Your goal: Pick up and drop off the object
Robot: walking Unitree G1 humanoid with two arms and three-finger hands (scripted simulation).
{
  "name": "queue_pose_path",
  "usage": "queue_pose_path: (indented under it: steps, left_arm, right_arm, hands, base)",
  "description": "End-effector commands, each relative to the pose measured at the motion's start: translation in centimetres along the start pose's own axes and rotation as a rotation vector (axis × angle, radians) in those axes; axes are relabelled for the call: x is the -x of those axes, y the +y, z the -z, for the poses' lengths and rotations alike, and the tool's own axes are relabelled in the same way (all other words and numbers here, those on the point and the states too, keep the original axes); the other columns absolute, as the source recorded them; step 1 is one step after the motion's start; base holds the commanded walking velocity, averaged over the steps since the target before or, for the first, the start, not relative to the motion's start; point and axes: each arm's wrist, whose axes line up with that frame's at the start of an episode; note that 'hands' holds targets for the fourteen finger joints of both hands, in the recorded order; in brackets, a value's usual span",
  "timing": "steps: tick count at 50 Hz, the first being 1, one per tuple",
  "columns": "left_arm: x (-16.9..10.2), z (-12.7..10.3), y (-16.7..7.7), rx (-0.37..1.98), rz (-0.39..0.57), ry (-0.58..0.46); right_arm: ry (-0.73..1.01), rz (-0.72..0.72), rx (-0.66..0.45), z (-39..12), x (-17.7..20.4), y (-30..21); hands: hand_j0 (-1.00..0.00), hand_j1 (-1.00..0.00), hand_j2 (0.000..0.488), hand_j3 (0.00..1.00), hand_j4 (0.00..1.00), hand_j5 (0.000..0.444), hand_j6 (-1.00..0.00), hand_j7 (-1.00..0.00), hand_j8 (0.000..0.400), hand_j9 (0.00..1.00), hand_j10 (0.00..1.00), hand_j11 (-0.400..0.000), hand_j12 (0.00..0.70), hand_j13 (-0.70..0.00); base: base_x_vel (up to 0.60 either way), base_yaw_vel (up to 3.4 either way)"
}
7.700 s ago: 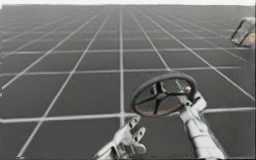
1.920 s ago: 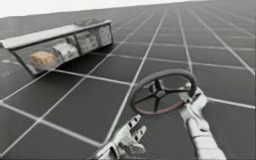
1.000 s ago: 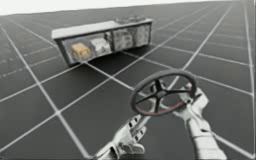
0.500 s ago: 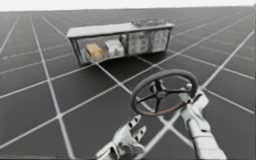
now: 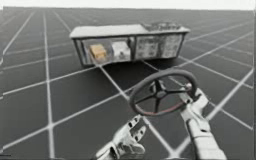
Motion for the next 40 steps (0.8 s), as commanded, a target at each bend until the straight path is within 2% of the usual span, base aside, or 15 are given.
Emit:
queue_pose_path:
  steps: [1, 40]
  left_arm:
    - [0.15, -0.05, 0.05, 0.003, 0.004, -0.009]
    - [0.15, -0.05, 0.05, 0.003, 0.004, -0.009]
  right_arm:
    - [-0.023, -0.024, -0.015, -0.77, 0.46, 0.70]
    - [-0.023, -0.024, -0.015, -0.77, 0.46, 0.70]
  hands:
    - [0.00, 0.00, 0.000, 1.00, 1.00, 0.000, 0.00, 0.00, 0.000, 1.00, 1.00, -0.400, 0.000, -0.700]
    - [0.00, 0.00, 0.000, 1.00, 1.00, 0.000, 0.00, 0.00, 0.000, 1.00, 1.00, -0.400, 0.000, -0.700]
  base:
    - [0.54, 0.11]
    - [0.55, 0.08]
